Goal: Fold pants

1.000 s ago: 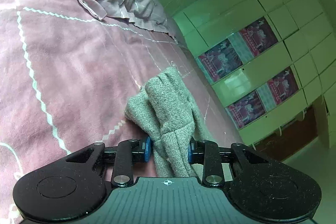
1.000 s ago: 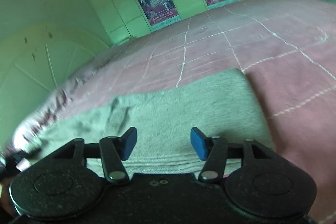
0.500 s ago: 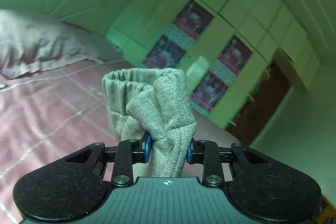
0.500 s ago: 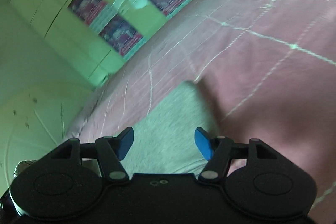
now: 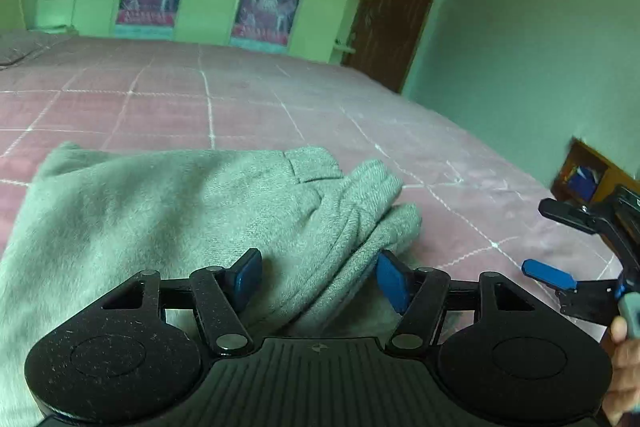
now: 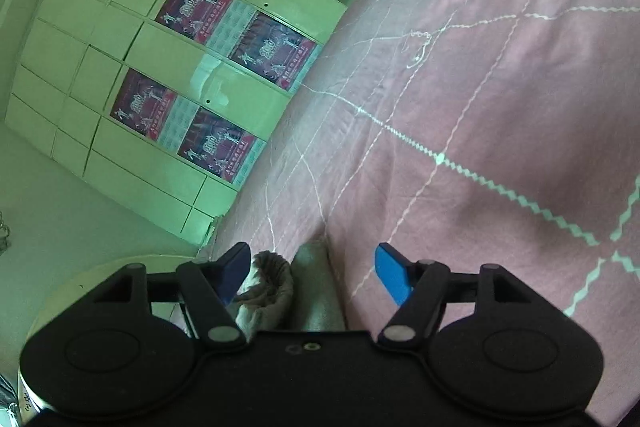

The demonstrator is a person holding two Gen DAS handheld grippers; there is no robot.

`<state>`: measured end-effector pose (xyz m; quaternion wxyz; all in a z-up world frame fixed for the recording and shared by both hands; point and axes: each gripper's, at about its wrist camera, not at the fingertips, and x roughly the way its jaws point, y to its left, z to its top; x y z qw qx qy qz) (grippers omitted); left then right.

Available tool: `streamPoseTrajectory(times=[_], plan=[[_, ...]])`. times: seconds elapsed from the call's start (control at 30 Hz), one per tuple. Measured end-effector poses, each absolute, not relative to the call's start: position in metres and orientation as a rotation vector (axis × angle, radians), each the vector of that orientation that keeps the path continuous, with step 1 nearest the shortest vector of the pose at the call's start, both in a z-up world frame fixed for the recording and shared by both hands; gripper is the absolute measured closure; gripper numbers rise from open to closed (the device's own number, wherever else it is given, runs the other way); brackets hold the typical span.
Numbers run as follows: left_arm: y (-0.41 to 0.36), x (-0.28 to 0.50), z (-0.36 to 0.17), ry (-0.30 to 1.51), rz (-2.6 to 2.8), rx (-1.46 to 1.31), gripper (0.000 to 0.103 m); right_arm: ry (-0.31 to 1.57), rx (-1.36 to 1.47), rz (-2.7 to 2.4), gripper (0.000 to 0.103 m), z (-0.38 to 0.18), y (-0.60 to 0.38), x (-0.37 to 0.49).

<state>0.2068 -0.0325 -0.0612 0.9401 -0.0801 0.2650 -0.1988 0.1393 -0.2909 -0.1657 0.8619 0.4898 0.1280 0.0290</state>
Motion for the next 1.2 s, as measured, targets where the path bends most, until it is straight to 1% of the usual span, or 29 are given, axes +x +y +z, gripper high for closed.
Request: streamPoseTrajectory(times=[0.27, 0.4, 0.5, 0.6, 0.7, 1.03, 1.13, 1.17, 1.2], plan=[[0.044, 0.148, -0.05, 0.481, -0.269, -0.186, 0.038, 0.361, 0.996, 0.208, 0.04, -0.168, -0.245, 0.162], [0.091, 0.121, -0.063, 0.484, -0.196, -0.176, 0.038, 0.392, 0.992, 0.262, 0.038, -0.165, -0.229, 0.168], [0.109, 0.111, -0.076, 0.512, -0.168, -0.175, 0.038, 0.43, 1.001, 0.274, 0.037, -0.167, -0.219, 0.18], [0.116, 0.109, -0.087, 0.526, -0.156, -0.179, 0.038, 0.464, 0.991, 0.263, 0.037, -0.169, -0.209, 0.194], [0.113, 0.118, -0.095, 0.546, -0.14, -0.17, 0.038, 0.482, 0.986, 0.263, 0.039, -0.171, -0.199, 0.205], [0.099, 0.135, -0.107, 0.558, -0.144, -0.141, 0.038, 0.492, 0.954, 0.225, 0.04, -0.168, -0.189, 0.206], [0.098, 0.14, -0.113, 0.55, -0.127, -0.152, 0.038, 0.505, 0.94, 0.211, 0.038, -0.166, -0.186, 0.219], [0.097, 0.141, -0.116, 0.546, -0.126, -0.149, 0.037, 0.515, 0.93, 0.201, 0.038, -0.165, -0.183, 0.223], [0.095, 0.14, -0.117, 0.539, -0.122, -0.145, 0.036, 0.524, 0.916, 0.196, 0.041, -0.164, -0.181, 0.227]])
